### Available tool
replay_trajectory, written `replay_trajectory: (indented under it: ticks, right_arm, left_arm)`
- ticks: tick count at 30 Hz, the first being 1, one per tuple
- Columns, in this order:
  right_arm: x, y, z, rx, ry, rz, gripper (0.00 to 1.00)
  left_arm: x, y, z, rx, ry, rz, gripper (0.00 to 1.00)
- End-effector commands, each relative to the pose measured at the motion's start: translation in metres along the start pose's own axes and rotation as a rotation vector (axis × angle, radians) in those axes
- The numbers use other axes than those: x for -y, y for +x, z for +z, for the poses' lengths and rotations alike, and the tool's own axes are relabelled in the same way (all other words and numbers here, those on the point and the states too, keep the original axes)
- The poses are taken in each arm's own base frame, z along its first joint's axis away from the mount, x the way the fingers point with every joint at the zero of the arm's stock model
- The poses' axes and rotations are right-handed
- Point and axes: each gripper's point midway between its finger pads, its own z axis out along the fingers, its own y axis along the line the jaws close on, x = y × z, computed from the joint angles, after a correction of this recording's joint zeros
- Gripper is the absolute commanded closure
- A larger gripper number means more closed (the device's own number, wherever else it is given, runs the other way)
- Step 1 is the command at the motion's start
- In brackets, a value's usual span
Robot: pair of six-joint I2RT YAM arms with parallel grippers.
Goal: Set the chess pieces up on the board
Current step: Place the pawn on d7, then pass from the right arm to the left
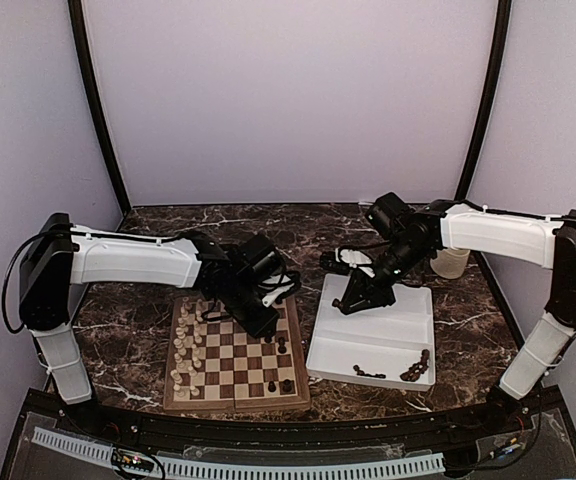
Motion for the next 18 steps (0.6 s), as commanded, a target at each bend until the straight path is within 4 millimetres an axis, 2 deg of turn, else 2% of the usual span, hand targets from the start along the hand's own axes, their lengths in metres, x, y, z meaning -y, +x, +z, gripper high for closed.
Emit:
replay_trajectory:
  ticks: [1, 4, 6, 10, 11, 12, 14, 18]
  right_arm:
    - [-0.001, -0.003, 0.002, 0.008, -0.005, 0.002, 0.86]
    - [-0.002, -0.004, 0.001, 0.007, -0.009, -0.001, 0.86]
    - [-0.004, -0.005, -0.002, 0.009, -0.010, -0.005, 0.86]
    - [-0.010, -0.013, -0.009, 0.027, -0.019, -0.022, 0.86]
    - [-0.012, -0.015, -0.010, 0.030, -0.023, -0.026, 0.86]
    - [-0.014, -0.017, -0.011, 0.030, -0.030, -0.032, 0.86]
    - [-0.018, -0.024, -0.013, 0.026, -0.036, -0.053, 0.86]
    - [-0.023, -0.039, -0.014, 0.009, -0.020, -0.106, 0.86]
  left_arm:
    - [0.005, -0.005, -0.011, 0.015, 0.004, 0.009, 0.79]
    - [0.008, -0.010, -0.018, 0.040, 0.012, 0.012, 0.74]
    - [0.011, -0.015, -0.031, 0.069, 0.020, 0.002, 0.71]
    - [0.020, -0.022, -0.063, 0.146, 0.061, -0.012, 0.63]
    - [0.022, -0.026, -0.077, 0.188, 0.071, -0.011, 0.60]
    - [0.025, -0.033, -0.083, 0.229, 0.088, -0.015, 0.59]
    - [0.028, -0.050, -0.106, 0.338, 0.121, -0.041, 0.54]
    - [0.036, -0.086, -0.129, 0.473, 0.291, -0.139, 0.49]
